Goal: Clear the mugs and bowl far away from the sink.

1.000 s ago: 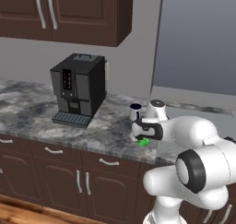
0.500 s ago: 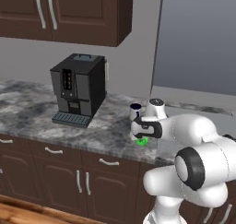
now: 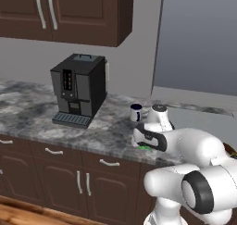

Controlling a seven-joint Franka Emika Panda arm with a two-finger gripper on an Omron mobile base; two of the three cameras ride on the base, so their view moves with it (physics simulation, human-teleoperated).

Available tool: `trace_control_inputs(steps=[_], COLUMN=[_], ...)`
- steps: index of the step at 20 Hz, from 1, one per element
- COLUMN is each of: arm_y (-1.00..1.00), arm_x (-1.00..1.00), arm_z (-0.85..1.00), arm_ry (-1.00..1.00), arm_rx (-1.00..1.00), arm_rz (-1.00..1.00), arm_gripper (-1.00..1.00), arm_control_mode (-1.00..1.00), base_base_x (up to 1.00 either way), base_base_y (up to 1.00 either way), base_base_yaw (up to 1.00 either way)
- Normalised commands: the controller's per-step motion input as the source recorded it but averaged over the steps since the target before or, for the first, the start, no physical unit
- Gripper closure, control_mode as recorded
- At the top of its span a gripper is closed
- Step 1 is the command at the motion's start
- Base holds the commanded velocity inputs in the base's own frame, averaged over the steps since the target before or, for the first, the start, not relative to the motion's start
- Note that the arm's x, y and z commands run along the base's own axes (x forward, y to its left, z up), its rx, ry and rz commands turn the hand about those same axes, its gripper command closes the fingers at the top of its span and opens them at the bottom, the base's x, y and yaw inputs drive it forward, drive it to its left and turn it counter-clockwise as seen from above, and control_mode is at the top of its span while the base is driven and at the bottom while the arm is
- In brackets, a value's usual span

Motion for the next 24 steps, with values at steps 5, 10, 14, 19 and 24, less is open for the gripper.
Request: trace_control_inputs(steps=[5, 10, 14, 19, 24], arm_y=[0.1, 0.0, -0.02, -0.03, -0.05], arm_x=[-0.19, -0.43, -0.57, -0.83, -0.77], arm_z=[0.97, 1.0, 1.0, 0.88, 0.6], arm_ry=[0.0, 0.04, 0.09, -0.02, -0.04], arm_rx=[0.0, 0.0, 0.0, 0.0, 0.01], arm_rz=[-0.05, -0.03, 0.0, 0.0, 0.0], arm_gripper=[1.0, 1.0, 1.0, 1.0, 1.0], arm_control_mode=[-1.0, -1.0, -1.0, -1.0, -1.0], base_base_x=[0.0, 0.0, 0.0, 0.0, 0.0], base_base_y=[0.0, 0.0, 0.0, 0.0, 0.0], base_base_yaw=[0.0, 0.0, 0.0, 0.0, 0.0])
